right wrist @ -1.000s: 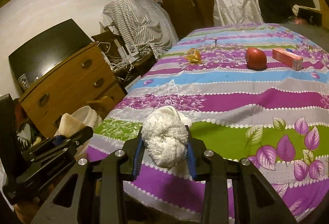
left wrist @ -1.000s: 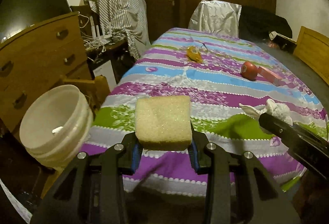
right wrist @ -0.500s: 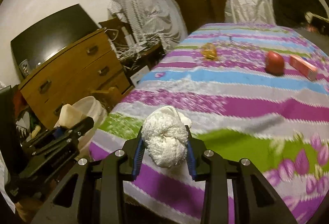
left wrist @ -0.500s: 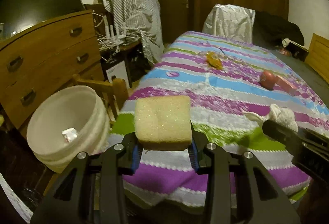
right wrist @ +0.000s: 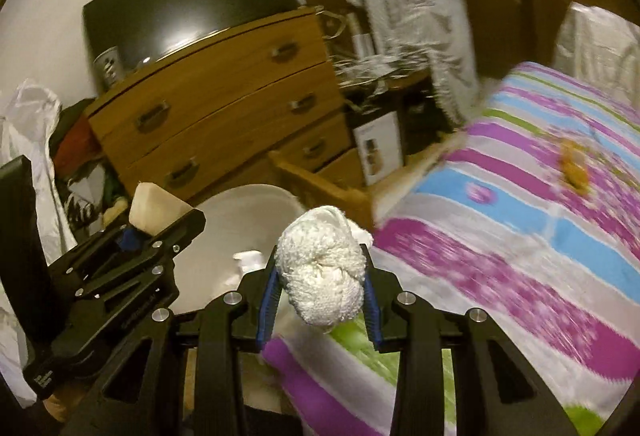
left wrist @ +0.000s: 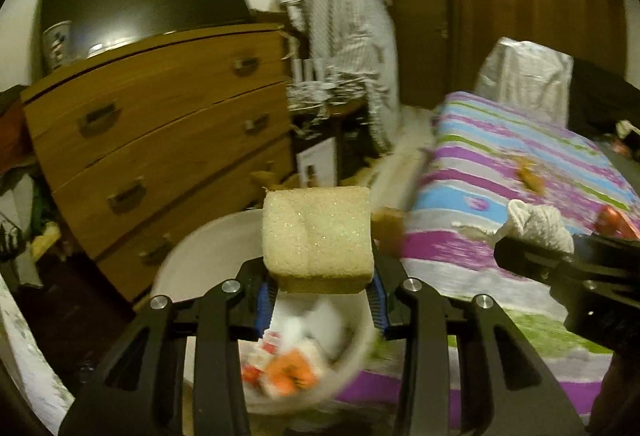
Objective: Collect trash
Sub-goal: 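Carry the yellow sponge and white cloth over the bucket with both tools, then open both tools to drop the sponge and white cloth into the bucket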
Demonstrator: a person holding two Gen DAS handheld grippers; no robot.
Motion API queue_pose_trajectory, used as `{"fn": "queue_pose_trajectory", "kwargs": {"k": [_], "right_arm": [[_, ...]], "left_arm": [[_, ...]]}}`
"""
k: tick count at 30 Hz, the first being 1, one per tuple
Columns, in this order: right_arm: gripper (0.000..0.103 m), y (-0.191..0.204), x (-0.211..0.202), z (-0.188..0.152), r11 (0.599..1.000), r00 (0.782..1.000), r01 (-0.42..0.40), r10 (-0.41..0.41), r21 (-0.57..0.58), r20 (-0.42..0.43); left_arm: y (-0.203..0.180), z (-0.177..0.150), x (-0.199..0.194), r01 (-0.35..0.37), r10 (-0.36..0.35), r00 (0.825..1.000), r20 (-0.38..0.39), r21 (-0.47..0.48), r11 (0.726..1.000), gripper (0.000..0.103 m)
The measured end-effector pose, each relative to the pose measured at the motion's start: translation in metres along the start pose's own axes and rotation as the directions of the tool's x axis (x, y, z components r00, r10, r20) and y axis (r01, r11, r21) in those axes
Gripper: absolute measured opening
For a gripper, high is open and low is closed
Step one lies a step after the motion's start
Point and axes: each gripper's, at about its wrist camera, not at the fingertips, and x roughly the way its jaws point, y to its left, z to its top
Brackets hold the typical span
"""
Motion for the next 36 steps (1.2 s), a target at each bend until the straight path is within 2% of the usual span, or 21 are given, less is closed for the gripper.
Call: {"fn": "queue_pose_trajectory", "kwargs": {"k": [4, 9, 16, 28, 36], "right_arm": [[0.037, 0.034, 0.048, 0.028, 0.998, 0.997, -0.057, 0.055, -0.040, -0.058], [0.037, 0.060, 0.094, 0.047, 0.993, 0.988, -0.098, 0.090, -0.060, -0.125], [0.037, 0.082, 0.135, 0.050, 0.990, 0.979, -0.092, 0.070, -0.110, -0.189], [0.037, 0.077, 0.149, 0.038, 0.989, 0.975, -0.067, 0.036, -0.134, -0.219], [0.037, 0.075, 0.146, 0.039, 0.984, 0.975, -0.061, 0.024, -0.167, -0.219]], "left_arm": [[0.034, 0.006, 0.020, -0.037, 0.036, 0.999, -0.033, -0.024, 0.999, 0.037], [0.066, 0.002, 0.041, -0.062, 0.058, 0.995, -0.080, -0.051, 0.997, 0.037], [0.085, -0.005, 0.065, -0.055, 0.048, 0.991, -0.124, -0.059, 0.997, 0.037], [0.092, -0.010, 0.077, -0.035, 0.025, 0.990, -0.141, -0.073, 0.997, 0.037], [0.105, -0.009, 0.078, 0.064, -0.076, 0.985, -0.158, -0.084, 0.994, 0.037]]}}
